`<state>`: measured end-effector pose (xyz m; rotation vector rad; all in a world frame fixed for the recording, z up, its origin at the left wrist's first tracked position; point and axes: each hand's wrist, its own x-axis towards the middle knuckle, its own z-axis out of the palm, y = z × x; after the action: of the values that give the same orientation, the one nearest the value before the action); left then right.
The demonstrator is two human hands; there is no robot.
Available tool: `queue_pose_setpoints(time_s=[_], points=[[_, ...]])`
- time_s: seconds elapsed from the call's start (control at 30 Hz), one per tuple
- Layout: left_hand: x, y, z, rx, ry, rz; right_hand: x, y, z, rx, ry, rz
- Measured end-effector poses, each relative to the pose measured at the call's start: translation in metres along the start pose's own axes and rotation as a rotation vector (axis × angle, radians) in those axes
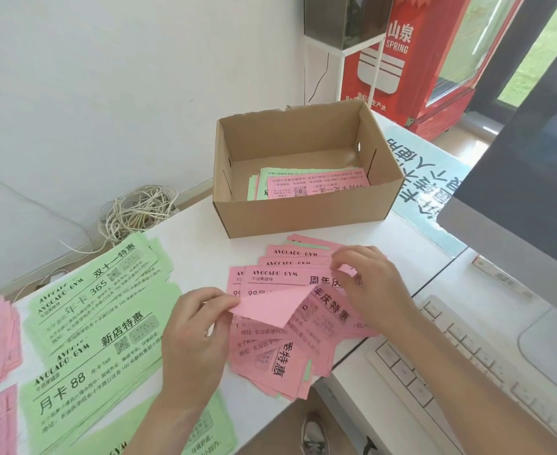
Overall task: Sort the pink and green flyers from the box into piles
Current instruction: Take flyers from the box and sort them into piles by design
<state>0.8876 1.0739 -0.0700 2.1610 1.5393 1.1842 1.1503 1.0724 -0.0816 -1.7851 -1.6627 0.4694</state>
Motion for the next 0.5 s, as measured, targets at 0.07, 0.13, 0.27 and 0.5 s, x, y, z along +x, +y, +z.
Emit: queue_pose_setpoints(time_s=[0.07, 0.13, 0.27, 0.5], points=[[-0.001, 0.011, -0.003, -0.101, -0.022, -0.007, -0.002, -0.006, -0.006, 0.011, -0.084, 0.005], [-0.006, 0.023, -0.006, -0.157, -0.045, -0.016, -0.007, -0.012, -0.019, 0.107, -0.227, 0.056], [-0.010, 0.035, -0.003, -0.272, -0.062, -0.317, -0.025, -0.016, -0.057, 0.566, -0.360, 0.246], [0.010, 0.020, 0.022, -0.065, -0.247, -0.560, -0.031, -0.017, -0.048, 0.050, -0.476, 0.308]])
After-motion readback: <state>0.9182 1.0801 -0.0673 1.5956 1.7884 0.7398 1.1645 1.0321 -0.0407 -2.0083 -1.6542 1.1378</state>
